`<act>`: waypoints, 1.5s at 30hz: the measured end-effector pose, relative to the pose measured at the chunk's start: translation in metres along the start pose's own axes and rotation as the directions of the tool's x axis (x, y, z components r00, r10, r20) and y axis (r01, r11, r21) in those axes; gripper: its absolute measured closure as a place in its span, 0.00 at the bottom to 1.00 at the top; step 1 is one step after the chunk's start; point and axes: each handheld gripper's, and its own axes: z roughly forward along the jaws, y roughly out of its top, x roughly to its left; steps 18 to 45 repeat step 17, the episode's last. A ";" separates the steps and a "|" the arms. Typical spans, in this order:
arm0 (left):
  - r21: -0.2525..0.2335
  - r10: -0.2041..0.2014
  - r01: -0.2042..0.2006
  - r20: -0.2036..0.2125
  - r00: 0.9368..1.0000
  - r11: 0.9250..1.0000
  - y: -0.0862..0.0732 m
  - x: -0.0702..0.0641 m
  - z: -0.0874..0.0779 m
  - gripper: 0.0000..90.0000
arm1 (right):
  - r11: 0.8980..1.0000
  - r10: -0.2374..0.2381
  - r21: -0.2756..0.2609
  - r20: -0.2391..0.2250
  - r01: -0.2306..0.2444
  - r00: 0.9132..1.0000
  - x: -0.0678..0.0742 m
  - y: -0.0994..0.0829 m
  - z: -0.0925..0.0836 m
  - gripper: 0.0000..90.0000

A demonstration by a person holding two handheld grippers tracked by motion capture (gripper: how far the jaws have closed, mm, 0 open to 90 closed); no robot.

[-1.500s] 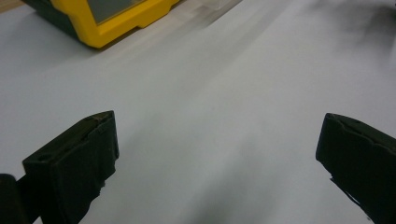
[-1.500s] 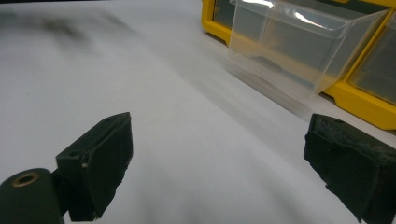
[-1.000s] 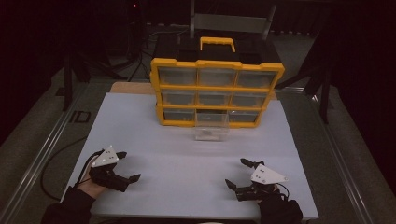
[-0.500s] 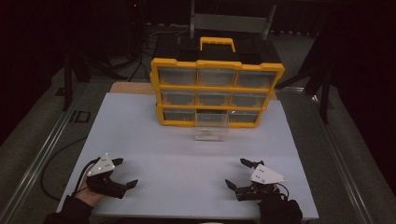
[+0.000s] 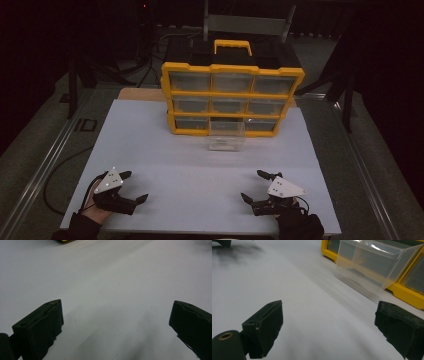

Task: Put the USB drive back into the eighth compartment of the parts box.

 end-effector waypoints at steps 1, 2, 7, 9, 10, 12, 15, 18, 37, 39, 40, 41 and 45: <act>-0.006 -0.005 0.005 -0.001 1.000 1.000 -0.001 0.000 0.000 0.01 | 1.000 0.002 0.002 0.000 -0.002 1.000 0.000 0.000 0.000 0.09; -0.006 -0.006 0.006 0.000 1.000 1.000 -0.001 0.001 0.001 0.01 | 1.000 0.004 0.004 0.000 -0.004 1.000 0.000 0.000 0.001 0.09; 0.006 0.000 0.000 0.003 1.000 1.000 -0.002 0.000 0.003 0.01 | 1.000 0.003 0.004 0.001 -0.003 1.000 0.000 0.000 0.001 0.09; 0.011 0.002 -0.003 0.004 1.000 1.000 -0.001 0.000 0.003 0.01 | 1.000 0.000 0.007 0.001 0.000 1.000 0.000 0.000 0.001 0.09; 0.010 0.001 -0.001 0.005 1.000 1.000 -0.001 0.000 0.003 0.01 | 1.000 -0.002 0.007 0.000 0.002 1.000 0.000 -0.001 0.001 0.09; 0.010 0.001 -0.001 0.004 1.000 1.000 -0.002 0.000 0.003 0.01 | 1.000 0.001 0.008 -0.002 -0.001 1.000 0.000 -0.001 0.002 0.09; 0.011 0.001 -0.001 0.008 1.000 1.000 -0.002 0.000 0.003 0.01 | 1.000 -0.002 0.009 -0.001 0.002 1.000 0.000 -0.001 0.001 0.09; 0.010 -0.001 0.001 0.006 1.000 1.000 -0.002 0.000 0.002 0.01 | 1.000 0.003 0.010 0.000 -0.003 1.000 -0.001 -0.001 0.002 0.09; 0.010 -0.001 0.001 0.006 1.000 1.000 -0.002 0.000 0.002 0.01 | 1.000 0.003 0.010 0.000 -0.003 1.000 -0.001 -0.001 0.002 0.09; 0.010 -0.001 0.001 0.006 1.000 1.000 -0.002 0.000 0.002 0.01 | 1.000 0.003 0.010 0.000 -0.003 1.000 -0.001 -0.001 0.002 0.09; 0.010 -0.001 0.001 0.006 1.000 1.000 -0.002 0.000 0.002 0.01 | 1.000 0.003 0.010 0.000 -0.003 1.000 -0.001 -0.001 0.002 0.09; 0.010 -0.001 0.001 0.006 1.000 1.000 -0.002 0.000 0.002 0.01 | 1.000 0.003 0.010 0.000 -0.003 1.000 -0.001 -0.001 0.002 0.09; 0.010 -0.001 0.001 0.006 1.000 1.000 -0.002 0.000 0.002 0.01 | 1.000 0.003 0.010 0.000 -0.003 1.000 -0.001 -0.001 0.002 0.09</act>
